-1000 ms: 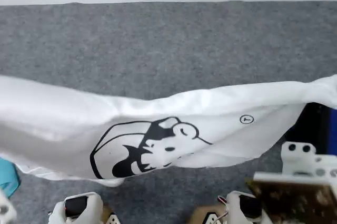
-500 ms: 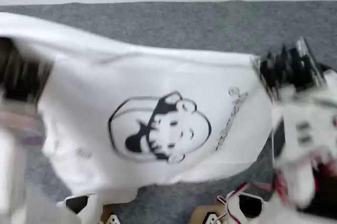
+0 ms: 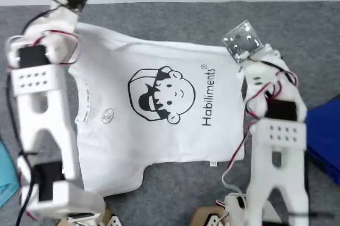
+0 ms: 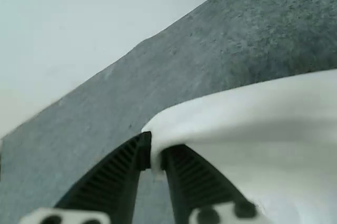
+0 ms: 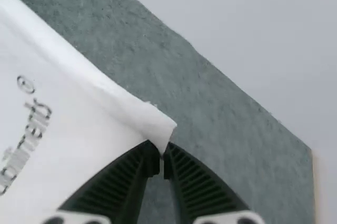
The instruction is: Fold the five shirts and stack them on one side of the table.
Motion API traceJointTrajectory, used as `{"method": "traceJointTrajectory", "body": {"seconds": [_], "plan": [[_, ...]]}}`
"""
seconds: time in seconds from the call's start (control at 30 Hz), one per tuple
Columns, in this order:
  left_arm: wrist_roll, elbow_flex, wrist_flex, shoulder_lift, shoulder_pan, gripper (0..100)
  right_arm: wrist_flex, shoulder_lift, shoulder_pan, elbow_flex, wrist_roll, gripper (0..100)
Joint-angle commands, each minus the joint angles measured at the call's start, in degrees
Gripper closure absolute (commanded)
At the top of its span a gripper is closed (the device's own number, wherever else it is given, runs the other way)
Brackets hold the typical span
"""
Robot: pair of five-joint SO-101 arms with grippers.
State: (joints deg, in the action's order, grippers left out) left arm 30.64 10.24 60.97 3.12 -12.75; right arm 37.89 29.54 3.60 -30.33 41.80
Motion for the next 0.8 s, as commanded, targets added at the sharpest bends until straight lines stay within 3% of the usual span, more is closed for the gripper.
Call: {"method": "traceJointTrajectory", "body": {"seconds": [0.0,0.13,0.3,0.6,0.77], "plan": [[-0.26,0.57,-8.18,5.1,1.85,100,-8.57,-10.95,0.22,5.27,0.53,98.7],[-0.26,4.97,-13.89,13.27,3.87,100,-9.98,-27.38,0.31,18.9,0.53,98.7],[-0.26,20.18,-11.78,25.93,4.57,100,-9.71,-47.25,0.4,39.3,0.44,98.7],[-0.26,60.44,2.99,49.58,4.66,100,3.38,-70.55,-1.36,76.66,0.53,98.8],[2.9,76.26,22.24,54.59,5.54,100,19.74,-77.23,-2.42,93.19,0.7,98.8]]}}
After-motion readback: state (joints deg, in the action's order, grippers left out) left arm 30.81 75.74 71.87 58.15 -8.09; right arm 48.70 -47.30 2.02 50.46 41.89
